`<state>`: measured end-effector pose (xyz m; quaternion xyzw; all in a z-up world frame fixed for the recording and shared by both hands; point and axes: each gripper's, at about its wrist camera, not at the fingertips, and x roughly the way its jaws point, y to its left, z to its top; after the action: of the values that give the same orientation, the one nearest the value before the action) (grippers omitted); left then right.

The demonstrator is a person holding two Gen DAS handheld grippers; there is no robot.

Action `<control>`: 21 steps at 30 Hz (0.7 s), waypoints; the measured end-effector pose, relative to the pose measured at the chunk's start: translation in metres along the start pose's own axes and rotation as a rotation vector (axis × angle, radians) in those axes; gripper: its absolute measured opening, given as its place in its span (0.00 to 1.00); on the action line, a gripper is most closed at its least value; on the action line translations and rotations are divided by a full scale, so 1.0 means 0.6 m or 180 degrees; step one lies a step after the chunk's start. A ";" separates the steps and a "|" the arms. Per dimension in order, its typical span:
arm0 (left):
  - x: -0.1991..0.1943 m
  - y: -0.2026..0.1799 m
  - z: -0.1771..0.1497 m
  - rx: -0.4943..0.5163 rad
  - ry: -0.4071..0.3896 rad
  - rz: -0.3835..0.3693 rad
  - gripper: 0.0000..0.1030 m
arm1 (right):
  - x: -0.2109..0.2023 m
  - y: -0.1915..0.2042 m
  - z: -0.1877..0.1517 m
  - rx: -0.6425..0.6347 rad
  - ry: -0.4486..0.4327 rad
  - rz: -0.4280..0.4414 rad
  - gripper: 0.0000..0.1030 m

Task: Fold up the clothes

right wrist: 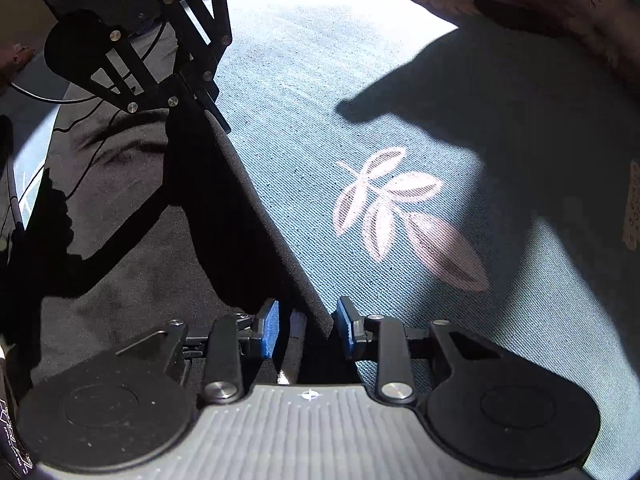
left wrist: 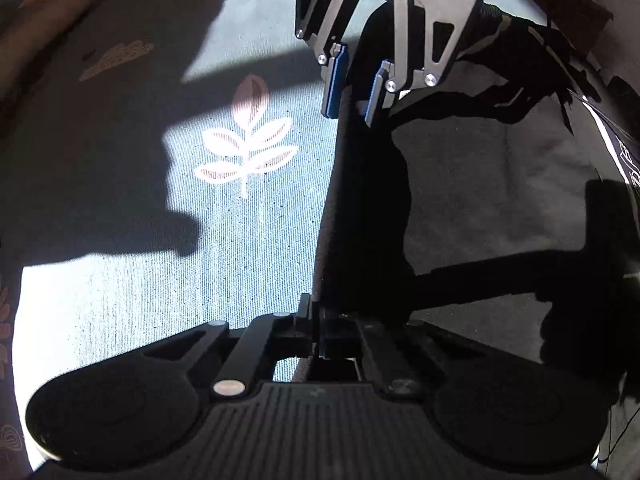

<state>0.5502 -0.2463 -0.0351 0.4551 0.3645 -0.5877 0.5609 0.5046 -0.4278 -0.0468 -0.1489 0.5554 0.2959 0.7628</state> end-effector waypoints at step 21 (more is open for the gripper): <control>0.010 0.018 0.012 -0.0354 0.0210 0.0749 0.12 | -0.048 -0.005 -0.042 0.0554 -0.0321 -0.0637 0.22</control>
<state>0.5604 -0.2565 -0.0376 0.4819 0.3589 -0.4814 0.6381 0.4814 -0.4523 -0.0287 -0.1218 0.5223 0.1762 0.8255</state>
